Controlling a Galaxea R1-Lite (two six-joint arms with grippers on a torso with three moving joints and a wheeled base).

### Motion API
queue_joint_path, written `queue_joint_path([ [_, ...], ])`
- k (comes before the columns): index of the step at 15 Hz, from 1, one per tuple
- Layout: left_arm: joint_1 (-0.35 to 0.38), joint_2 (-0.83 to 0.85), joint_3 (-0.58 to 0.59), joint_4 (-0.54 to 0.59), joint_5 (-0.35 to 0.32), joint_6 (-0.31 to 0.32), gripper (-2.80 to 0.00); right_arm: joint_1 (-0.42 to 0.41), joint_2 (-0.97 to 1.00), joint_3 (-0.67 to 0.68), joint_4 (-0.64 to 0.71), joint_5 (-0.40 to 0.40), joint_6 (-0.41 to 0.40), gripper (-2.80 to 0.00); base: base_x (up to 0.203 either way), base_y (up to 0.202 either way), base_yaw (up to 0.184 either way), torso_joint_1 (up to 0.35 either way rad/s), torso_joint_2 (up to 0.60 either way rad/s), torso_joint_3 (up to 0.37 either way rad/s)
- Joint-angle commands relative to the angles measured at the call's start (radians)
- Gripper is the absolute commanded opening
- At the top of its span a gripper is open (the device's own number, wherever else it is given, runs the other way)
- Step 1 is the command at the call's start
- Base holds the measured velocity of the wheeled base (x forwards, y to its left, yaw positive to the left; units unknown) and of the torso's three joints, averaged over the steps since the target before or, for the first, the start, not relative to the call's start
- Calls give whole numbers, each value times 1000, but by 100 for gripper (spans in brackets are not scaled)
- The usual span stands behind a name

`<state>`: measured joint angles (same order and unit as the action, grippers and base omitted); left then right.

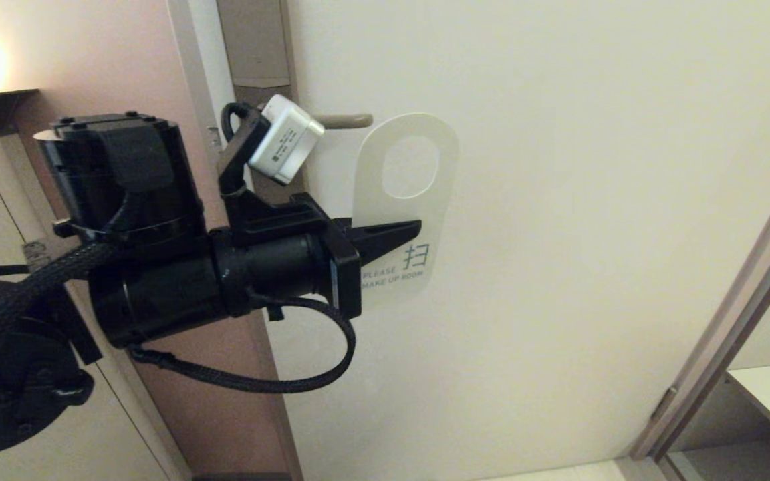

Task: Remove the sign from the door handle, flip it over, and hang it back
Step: Hand it to the other hand

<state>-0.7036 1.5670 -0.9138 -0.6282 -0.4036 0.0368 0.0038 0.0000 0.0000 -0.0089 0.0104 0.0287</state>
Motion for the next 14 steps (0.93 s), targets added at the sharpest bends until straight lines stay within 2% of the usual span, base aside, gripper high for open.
queue_joint_path([
  [1,6,-64,14,15,-58,-8,-280,1,0,0,0,0,0,-280,0,0,0,0,0,0],
  [5,18,-94,0,55,-222,-75,-280,1,0,0,0,0,0,-280,0,0,0,0,0,0],
  [6,18,-94,-5,57,-247,-80,-280,1,0,0,0,0,0,-280,0,0,0,0,0,0],
  [11,17,-164,4,62,-390,-205,-280,1,1,0,0,0,0,-280,0,0,0,0,0,0],
  [14,12,-173,3,62,-403,-218,-280,1,1,0,0,0,0,-280,0,0,0,0,0,0],
])
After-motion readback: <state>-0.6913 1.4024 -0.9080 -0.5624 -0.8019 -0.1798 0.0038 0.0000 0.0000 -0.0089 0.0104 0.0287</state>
